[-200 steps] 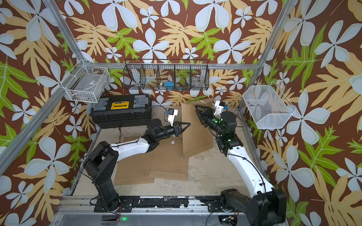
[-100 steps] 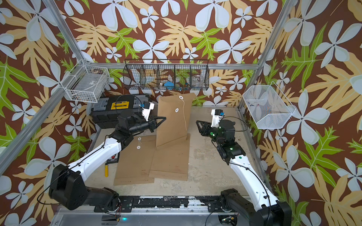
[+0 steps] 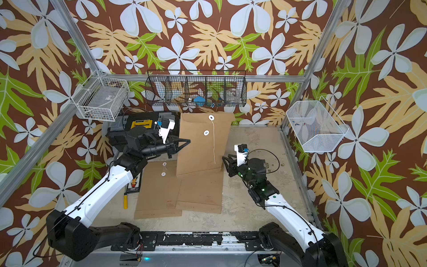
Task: Close the mouth of the file bag
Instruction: Close the file bag.
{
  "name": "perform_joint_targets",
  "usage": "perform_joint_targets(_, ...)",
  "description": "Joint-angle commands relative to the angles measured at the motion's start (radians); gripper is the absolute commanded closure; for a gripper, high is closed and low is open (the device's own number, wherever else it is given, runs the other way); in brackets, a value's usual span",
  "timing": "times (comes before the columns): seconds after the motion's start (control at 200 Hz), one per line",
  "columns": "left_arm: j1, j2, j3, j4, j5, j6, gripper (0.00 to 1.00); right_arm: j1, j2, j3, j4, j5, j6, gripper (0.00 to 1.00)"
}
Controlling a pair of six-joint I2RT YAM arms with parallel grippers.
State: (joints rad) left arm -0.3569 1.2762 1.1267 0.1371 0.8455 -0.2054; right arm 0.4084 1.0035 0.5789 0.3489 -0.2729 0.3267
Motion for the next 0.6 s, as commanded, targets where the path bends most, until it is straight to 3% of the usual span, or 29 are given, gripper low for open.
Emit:
perform_joint_targets(0.0, -0.001, -0.013, 0.012, 0.018, 0.041, -0.005, 1.00, 0.003, 0.014, 0.000, 0.092, -0.047, -0.026, 0.62)
perform_joint_targets(0.32, -0.005, -0.035, 0.019, 0.024, 0.064, -0.016, 1.00, 0.080, 0.062, -0.013, 0.182, -0.099, -0.034, 0.65)
perform_joint_targets(0.596, -0.035, -0.057, 0.033, 0.022, 0.094, -0.014, 1.00, 0.084, 0.105, -0.006, 0.219, -0.075, -0.032, 0.66)
